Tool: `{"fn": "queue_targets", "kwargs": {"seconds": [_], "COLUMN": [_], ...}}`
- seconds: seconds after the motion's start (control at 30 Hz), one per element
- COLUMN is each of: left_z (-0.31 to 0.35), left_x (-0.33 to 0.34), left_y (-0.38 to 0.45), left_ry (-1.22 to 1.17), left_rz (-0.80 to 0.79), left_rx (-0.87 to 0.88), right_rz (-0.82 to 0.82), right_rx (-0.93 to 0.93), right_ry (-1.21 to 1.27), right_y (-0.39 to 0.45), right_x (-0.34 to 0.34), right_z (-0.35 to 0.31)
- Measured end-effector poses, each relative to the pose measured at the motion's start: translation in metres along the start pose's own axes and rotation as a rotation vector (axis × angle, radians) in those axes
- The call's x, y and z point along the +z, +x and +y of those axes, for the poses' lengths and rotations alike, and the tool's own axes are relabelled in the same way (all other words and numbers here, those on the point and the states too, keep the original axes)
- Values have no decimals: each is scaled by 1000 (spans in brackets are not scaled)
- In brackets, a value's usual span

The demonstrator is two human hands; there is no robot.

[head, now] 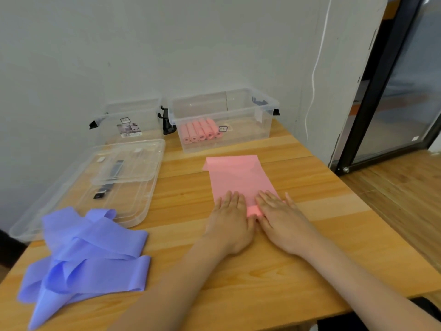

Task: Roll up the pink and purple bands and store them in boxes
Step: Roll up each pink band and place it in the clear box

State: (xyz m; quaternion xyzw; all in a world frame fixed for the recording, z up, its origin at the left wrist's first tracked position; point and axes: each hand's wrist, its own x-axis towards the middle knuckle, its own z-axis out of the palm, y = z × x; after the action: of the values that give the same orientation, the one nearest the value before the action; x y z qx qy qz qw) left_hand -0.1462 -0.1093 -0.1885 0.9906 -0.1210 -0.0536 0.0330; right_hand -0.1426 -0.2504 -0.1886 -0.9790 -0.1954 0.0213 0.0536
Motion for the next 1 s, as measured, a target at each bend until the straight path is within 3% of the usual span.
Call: {"fn": "queue_targets", "kwargs": {"seconds": [0.3,0.53,0.67,0.83,1.0], "left_z": [-15,-18,-21,-27,-21], "left_x": [2,1,1,-5,-13], "left_y": [11,32,45,60,49], "left_ry": [-82,-60,-60,-44,109], "left_rz": [85,130,163,133,260], "left_rx": [102,-31,-80,-75,89], "right_rz": [36,-58,47,14,2], "right_rx": [-24,-18,-35,-35,-24], "right_ry": [5,75,-4,17,34], "right_y": [6,29,32,48,56], "right_x": [9,-1,3,4,6], "right_z": [3,11,13,17,17]}}
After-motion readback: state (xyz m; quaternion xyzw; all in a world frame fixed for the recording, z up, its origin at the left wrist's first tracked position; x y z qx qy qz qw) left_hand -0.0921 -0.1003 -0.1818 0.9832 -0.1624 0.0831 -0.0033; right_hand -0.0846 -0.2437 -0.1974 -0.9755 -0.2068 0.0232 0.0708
